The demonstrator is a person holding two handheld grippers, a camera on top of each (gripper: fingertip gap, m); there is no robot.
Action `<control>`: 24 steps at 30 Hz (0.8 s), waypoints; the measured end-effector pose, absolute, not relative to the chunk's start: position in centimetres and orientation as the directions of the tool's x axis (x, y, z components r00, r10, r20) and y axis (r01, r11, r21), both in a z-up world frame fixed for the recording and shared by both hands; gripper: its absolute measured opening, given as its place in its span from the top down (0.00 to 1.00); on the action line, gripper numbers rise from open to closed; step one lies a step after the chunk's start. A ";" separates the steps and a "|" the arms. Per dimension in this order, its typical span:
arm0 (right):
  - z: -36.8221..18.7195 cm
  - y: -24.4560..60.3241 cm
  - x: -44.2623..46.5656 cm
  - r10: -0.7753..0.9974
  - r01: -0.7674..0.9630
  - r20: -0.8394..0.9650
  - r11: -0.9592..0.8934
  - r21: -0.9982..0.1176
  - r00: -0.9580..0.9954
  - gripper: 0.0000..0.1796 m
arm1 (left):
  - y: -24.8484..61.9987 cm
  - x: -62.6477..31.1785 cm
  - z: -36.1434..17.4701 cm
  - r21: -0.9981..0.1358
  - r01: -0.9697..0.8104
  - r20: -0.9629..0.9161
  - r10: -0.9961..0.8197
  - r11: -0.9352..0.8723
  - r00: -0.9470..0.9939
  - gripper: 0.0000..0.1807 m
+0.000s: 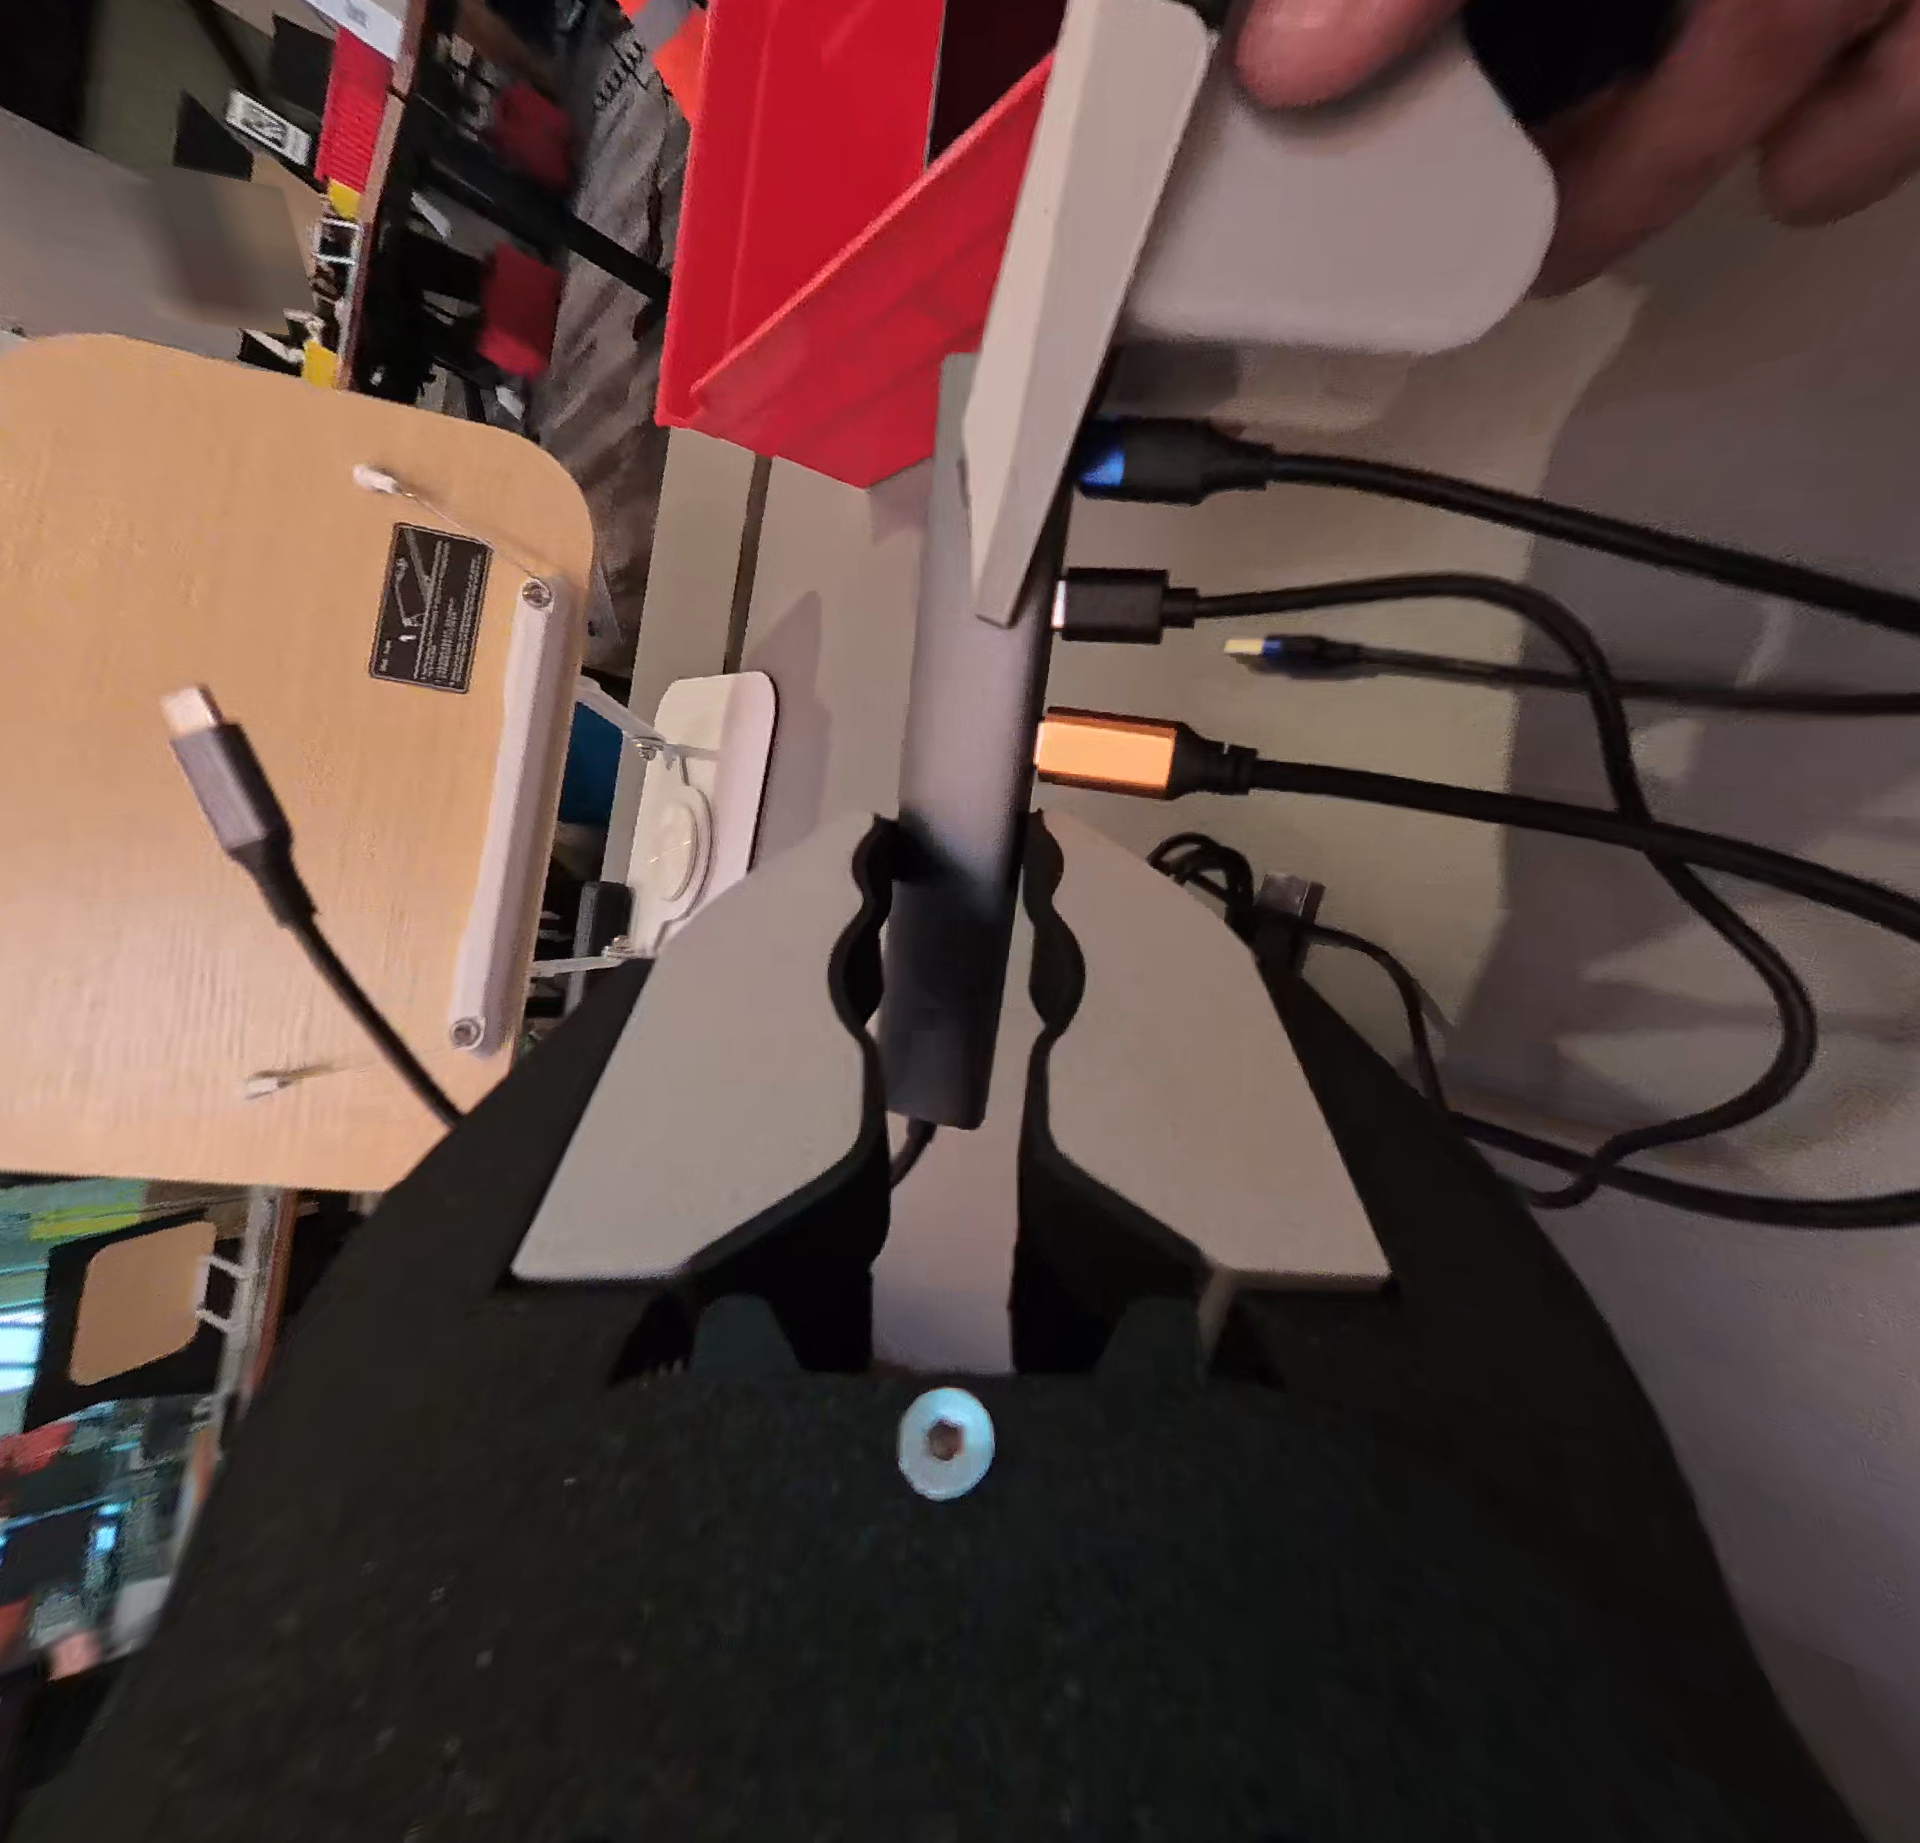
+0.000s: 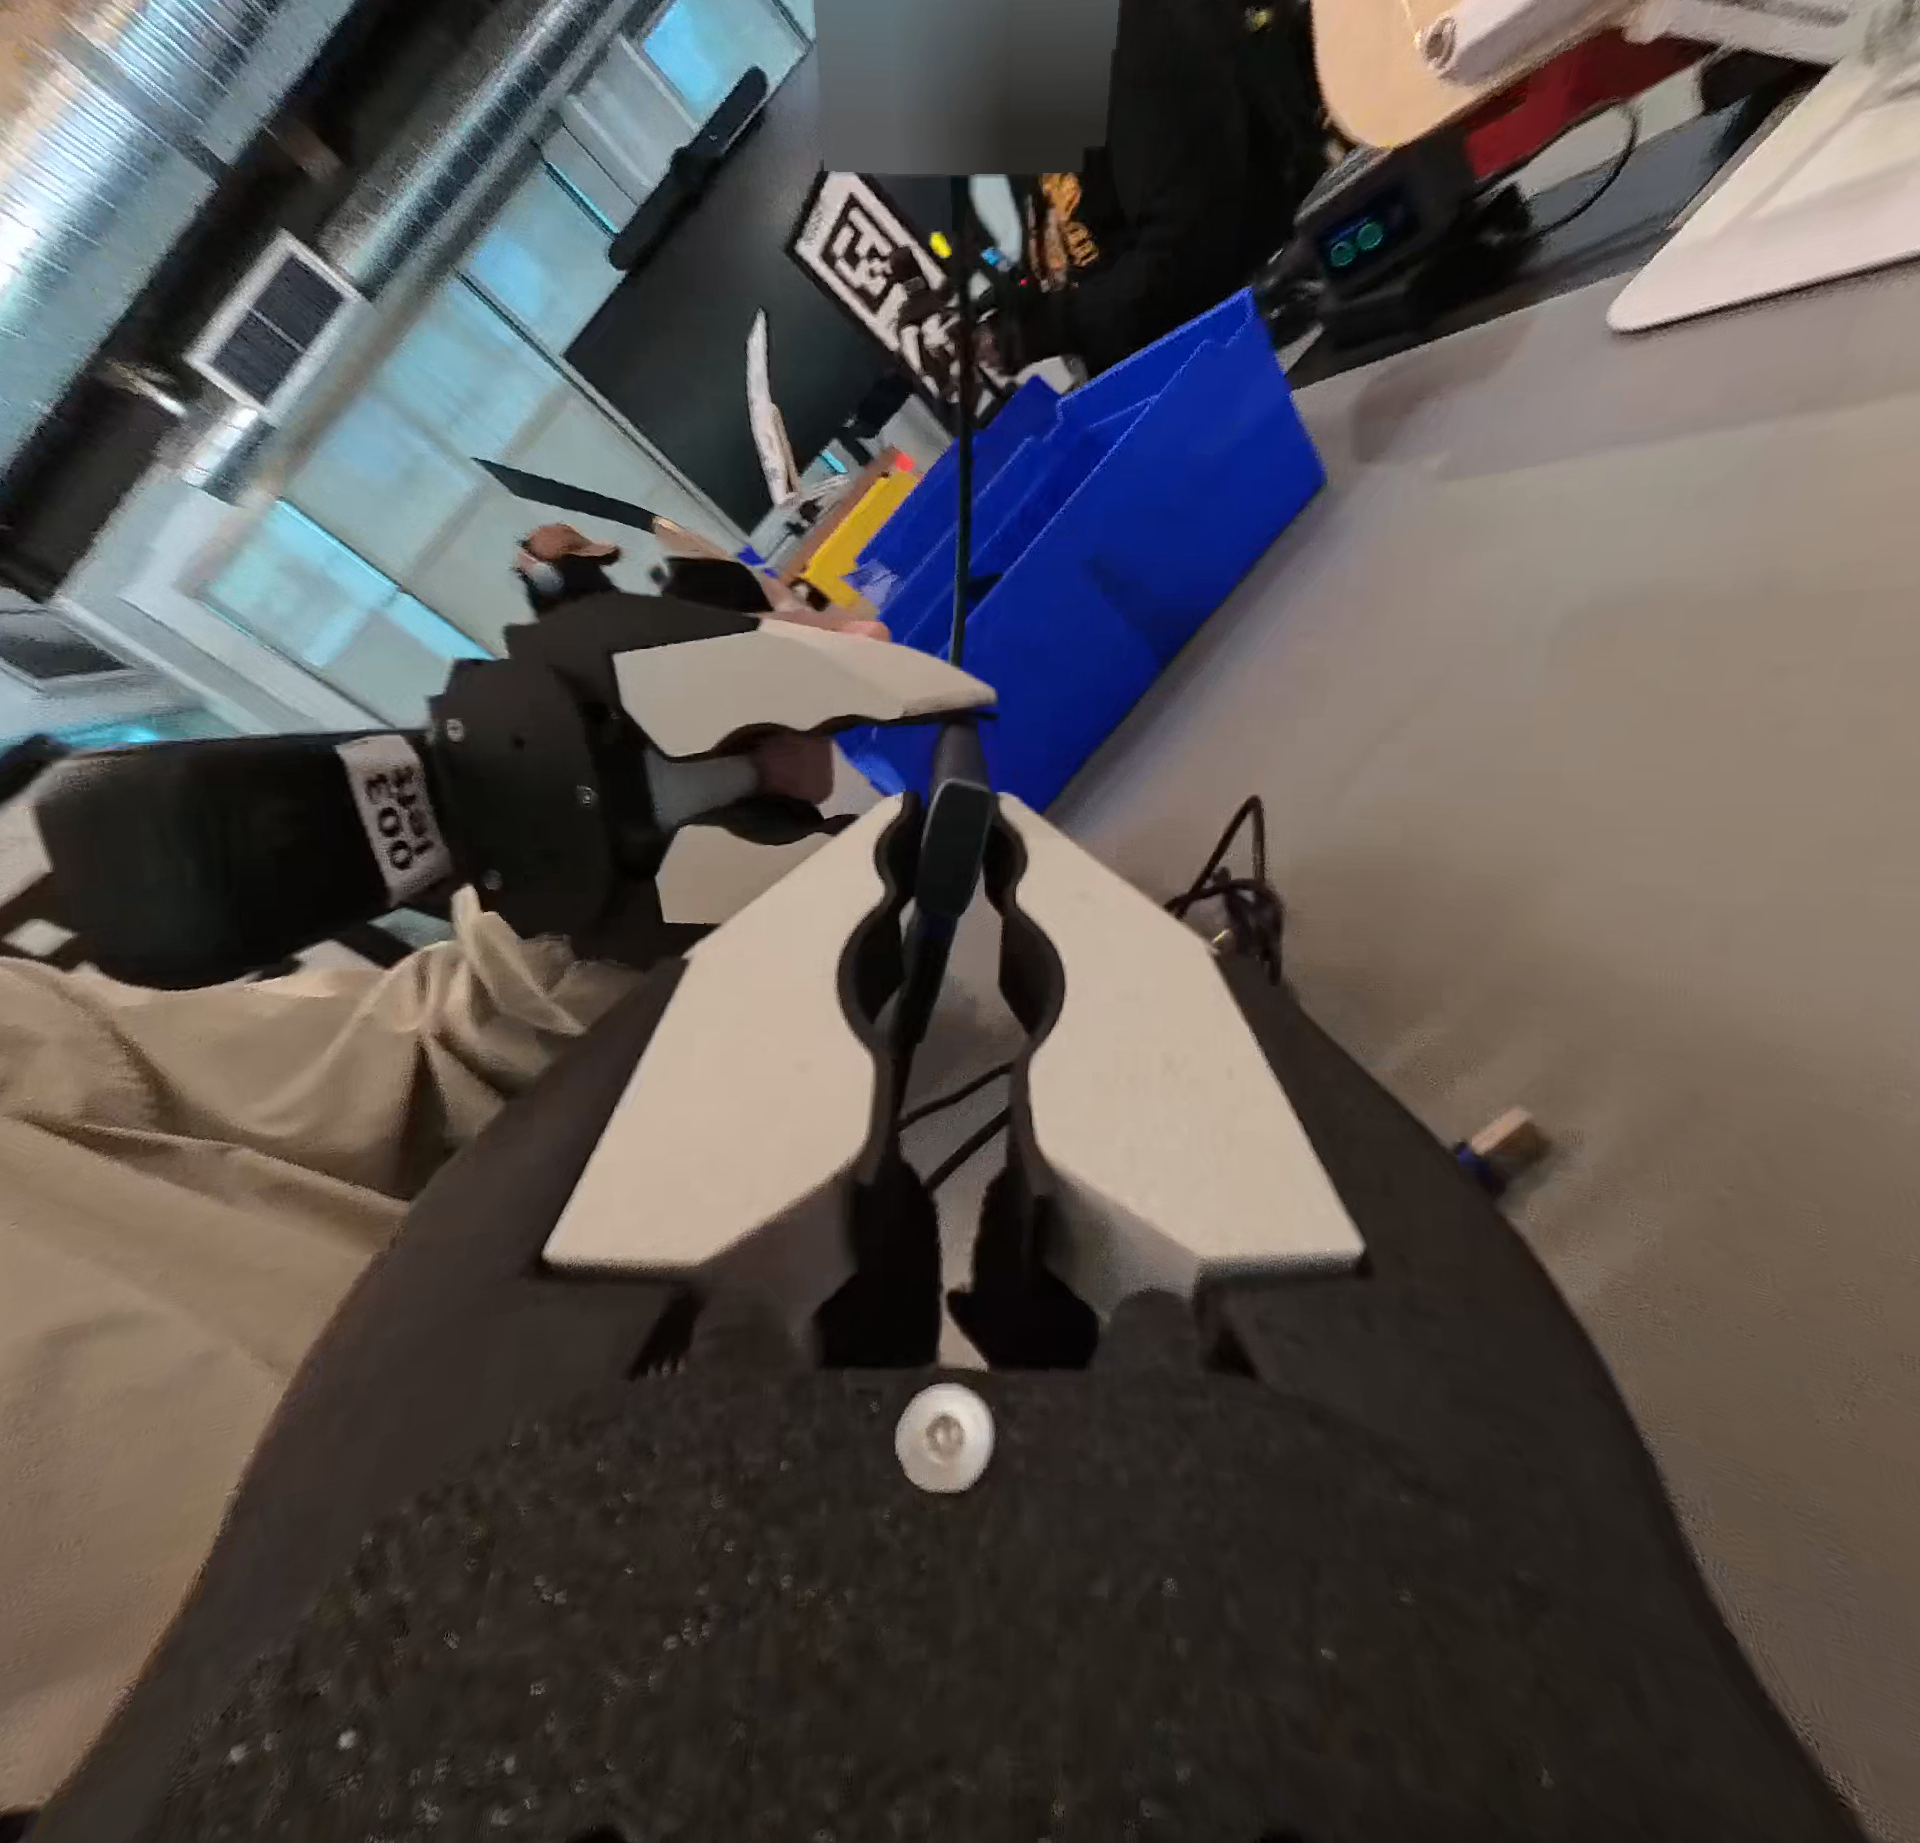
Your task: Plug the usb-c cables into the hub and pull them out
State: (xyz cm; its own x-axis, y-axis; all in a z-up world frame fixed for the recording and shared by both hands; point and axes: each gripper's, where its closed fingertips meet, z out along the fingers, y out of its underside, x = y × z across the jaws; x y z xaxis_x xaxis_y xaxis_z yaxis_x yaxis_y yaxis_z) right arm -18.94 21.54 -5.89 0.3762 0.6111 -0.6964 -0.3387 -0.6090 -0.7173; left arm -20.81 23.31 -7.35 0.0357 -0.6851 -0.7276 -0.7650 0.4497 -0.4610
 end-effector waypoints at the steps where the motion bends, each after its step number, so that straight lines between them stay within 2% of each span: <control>1: -6.0 21.4 -18.9 0.606 -0.344 -0.717 -0.630 -0.697 0.344 0.95 | 23.2 -20.9 -7.1 -0.496 -0.749 -0.718 -0.693 0.439 0.070 0.86; 3: -5.7 21.7 -18.3 0.582 -0.386 -0.750 -0.643 -0.662 0.315 0.95 | 23.0 -21.5 -5.4 -0.615 -0.684 -0.674 -0.712 0.394 0.196 0.86; 5: -5.5 21.8 -17.8 0.580 -0.387 -0.748 -0.640 -0.664 0.324 0.95 | 22.7 -23.2 -1.4 -0.794 -0.504 -0.566 -0.718 0.340 0.405 0.88; 7: -4.3 21.6 -17.4 0.575 -0.424 -0.775 -0.653 -0.628 0.261 0.95 | 22.1 -25.6 1.1 -0.940 -0.271 -0.327 -0.776 0.208 0.539 0.87; 8: -3.4 21.5 -17.2 0.570 -0.456 -0.796 -0.665 -0.592 0.203 0.95 | 21.8 -26.7 1.4 -0.978 -0.164 -0.197 -0.806 0.125 0.558 0.85; 10: -1.7 21.4 -17.0 0.552 -0.509 -0.830 -0.692 -0.512 0.084 0.95 | 20.3 -27.7 0.9 -1.000 0.012 0.009 -0.863 -0.003 0.505 0.85; 11: -1.0 21.2 -17.0 0.542 -0.521 -0.840 -0.711 -0.472 0.021 0.95 | 19.5 -27.5 -0.2 -0.997 0.038 0.076 -0.889 -0.065 0.451 0.82; 13: 0.1 20.6 -17.7 0.508 -0.509 -0.855 -0.766 -0.392 -0.107 0.96 | 17.7 -26.2 -3.6 -0.987 -0.042 0.130 -0.932 -0.153 0.337 0.71; 15: 0.2 19.8 -19.3 0.442 -0.438 -0.876 -0.838 -0.326 -0.193 0.96 | 17.0 -25.3 -5.0 -0.990 -0.086 0.082 -0.948 -0.114 0.307 0.70; 18: 0.1 17.2 -22.2 0.352 -0.267 -0.886 -0.923 -0.277 -0.300 0.96 | 15.8 -25.0 -3.3 -0.998 -0.051 0.029 -0.970 -0.042 0.242 0.74; 21: -0.6 16.3 -23.6 0.313 -0.222 -0.893 -0.942 -0.250 -0.324 0.96 | 15.0 -25.7 -1.3 -0.997 -0.009 -0.073 -0.972 0.072 0.222 0.82; 24: -1.4 16.2 -24.2 0.266 -0.206 -0.896 -0.957 -0.202 -0.355 0.95 | 14.5 -25.8 -1.1 -0.994 -0.009 -0.104 -0.971 0.105 0.215 0.84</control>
State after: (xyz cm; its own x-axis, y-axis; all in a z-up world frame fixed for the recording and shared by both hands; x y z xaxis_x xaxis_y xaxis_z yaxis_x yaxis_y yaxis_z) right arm -24.19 16.17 -1.42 -0.3551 0.2656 -0.8963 -0.2057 -0.9575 -0.2022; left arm -25.80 14.51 -1.05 0.2149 -0.9711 -0.1042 -0.0089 0.1048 -0.9945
